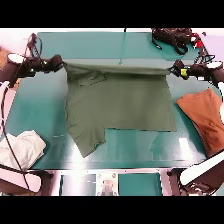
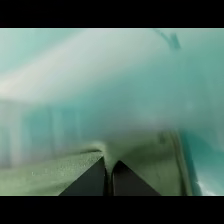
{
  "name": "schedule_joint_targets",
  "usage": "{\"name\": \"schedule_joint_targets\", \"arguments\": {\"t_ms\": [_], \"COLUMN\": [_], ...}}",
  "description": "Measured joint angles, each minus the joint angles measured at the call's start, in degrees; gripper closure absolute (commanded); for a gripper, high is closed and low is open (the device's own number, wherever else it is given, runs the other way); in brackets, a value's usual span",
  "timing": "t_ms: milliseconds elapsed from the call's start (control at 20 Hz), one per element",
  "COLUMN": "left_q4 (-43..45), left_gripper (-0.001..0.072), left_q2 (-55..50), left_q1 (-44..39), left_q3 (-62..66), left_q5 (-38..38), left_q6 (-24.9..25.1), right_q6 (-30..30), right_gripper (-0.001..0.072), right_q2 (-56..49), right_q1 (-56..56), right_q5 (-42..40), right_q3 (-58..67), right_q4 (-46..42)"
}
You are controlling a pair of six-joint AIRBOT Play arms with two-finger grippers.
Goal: Fold the shirts.
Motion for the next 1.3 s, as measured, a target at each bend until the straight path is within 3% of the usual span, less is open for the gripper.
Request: {"name": "schedule_joint_targets", "arguments": {"t_ms": [250,650,700,750,800,850,900,950,1050,1100,1150,1200,1250,1300], "left_q4": [8.7,10.3,10.3,10.2,10.1,10.0,9.9,9.9,9.8,9.9,10.1,10.7,11.5,12.3], "left_gripper": [0.0684,0.0684,0.0683,0.0588,0.0309,0.0178,0.0172,0.0173,0.0197,0.0372,0.0460,0.0468,0.0534,0.0682], "left_q2": [0.0,0.0,0.0,0.0,0.0,0.0,0.0,0.1,0.3,0.3,0.7,1.6,3.0,4.9], "left_q1": [0.0,-0.2,-0.4,-0.8,-1.0,-1.2,-1.2,-1.1,-0.2,0.3,0.6,0.8,0.9,1.0], "left_q3": [-4.3,-9.7,-9.8,-9.9,-10.0,-10.1,-10.1,-9.9,-9.4,-9.2,-9.3,-9.9,-11.0,-12.8], "left_q5": [-7.0,-9.7,-10.2,-10.8,-11.8,-13.1,-15.1,-17.6,-24.7,-28.4,-32.2,-35.0,-36.9,-38.0], "left_q6": [-3.6,-5.7,-5.9,-6.3,-6.9,-7.7,-9.0,-10.0,-12.2,-13.2,-14.0,-14.6,-15.0,-15.3], "right_q6": [1.4,2.2,2.5,2.8,3.1,4.0,5.0,6.5,9.7,11.5,13.1,14.4,15.5,16.3], "right_gripper": [0.0694,0.0692,0.0627,0.0515,0.0475,0.0475,0.0478,0.0487,0.0641,0.0689,0.0690,0.0695,0.0696,0.0696], "right_q2": [-0.2,-0.3,-0.3,-0.3,-0.3,-0.3,-0.2,0.2,1.5,2.5,3.5,4.7,6.6,8.8], "right_q1": [-0.5,-0.4,-0.4,-0.4,-0.4,-0.5,-0.6,-0.8,-1.1,-1.3,-1.5,-1.6,-1.7,-1.7], "right_q5": [10.7,14.9,15.1,15.3,15.8,16.8,18.4,20.7,25.0,27.7,30.2,32.4,34.6,35.7], "right_q3": [-0.1,-2.1,-2.1,-2.1,-1.7,-1.1,-0.2,0.9,2.8,3.3,3.3,2.7,1.0,-1.6], "right_q4": [-12.1,-19.1,-19.4,-19.6,-19.9,-20.2,-20.9,-22.3,-26.3,-28.6,-30.6,-32.0,-33.0,-33.9]}}
